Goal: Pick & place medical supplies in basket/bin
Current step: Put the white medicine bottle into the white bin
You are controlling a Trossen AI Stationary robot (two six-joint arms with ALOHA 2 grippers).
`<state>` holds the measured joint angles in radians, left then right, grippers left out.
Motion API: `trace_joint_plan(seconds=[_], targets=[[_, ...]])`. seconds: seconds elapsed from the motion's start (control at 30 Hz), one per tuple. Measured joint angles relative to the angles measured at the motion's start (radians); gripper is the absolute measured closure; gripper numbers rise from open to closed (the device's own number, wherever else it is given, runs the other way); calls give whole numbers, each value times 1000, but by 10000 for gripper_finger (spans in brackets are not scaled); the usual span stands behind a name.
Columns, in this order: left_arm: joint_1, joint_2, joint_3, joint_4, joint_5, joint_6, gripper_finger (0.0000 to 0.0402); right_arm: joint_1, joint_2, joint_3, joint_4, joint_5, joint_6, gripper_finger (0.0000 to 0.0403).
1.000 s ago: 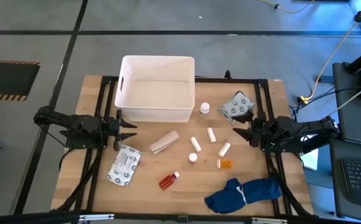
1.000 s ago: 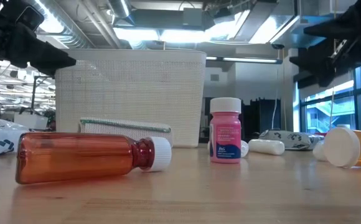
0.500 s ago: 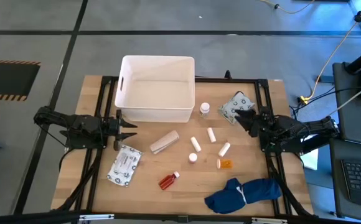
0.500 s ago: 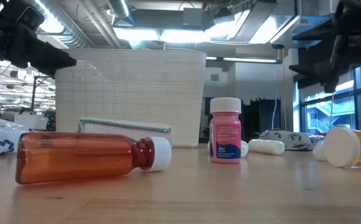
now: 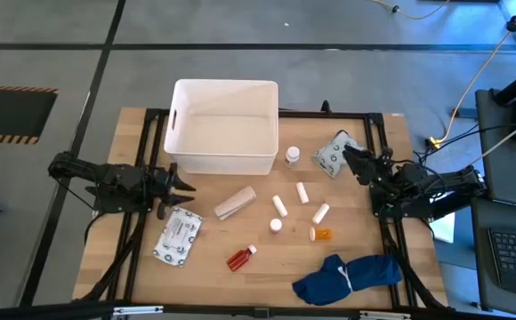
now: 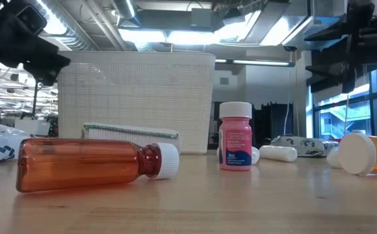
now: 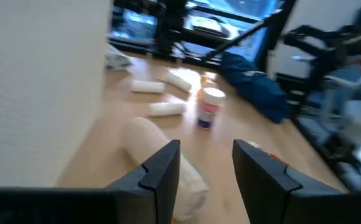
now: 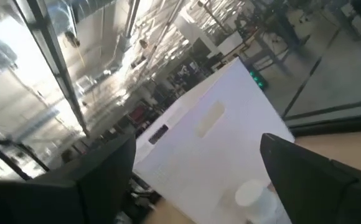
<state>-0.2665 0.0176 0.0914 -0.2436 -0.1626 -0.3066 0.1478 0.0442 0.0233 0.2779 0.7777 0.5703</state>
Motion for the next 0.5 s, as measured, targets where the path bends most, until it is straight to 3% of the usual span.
trace_joint_plan(seconds=[0.2, 0.4, 0.5], targets=[[0, 0, 0, 0, 143, -31, 258, 0, 189, 163, -11, 0, -197, 58], [0, 0, 0, 0, 121, -31, 258, -5, 522, 408, -119, 2, -382, 58], [0, 0, 0, 0, 103, -31, 258, -35, 705, 533, -213, -2, -395, 58]])
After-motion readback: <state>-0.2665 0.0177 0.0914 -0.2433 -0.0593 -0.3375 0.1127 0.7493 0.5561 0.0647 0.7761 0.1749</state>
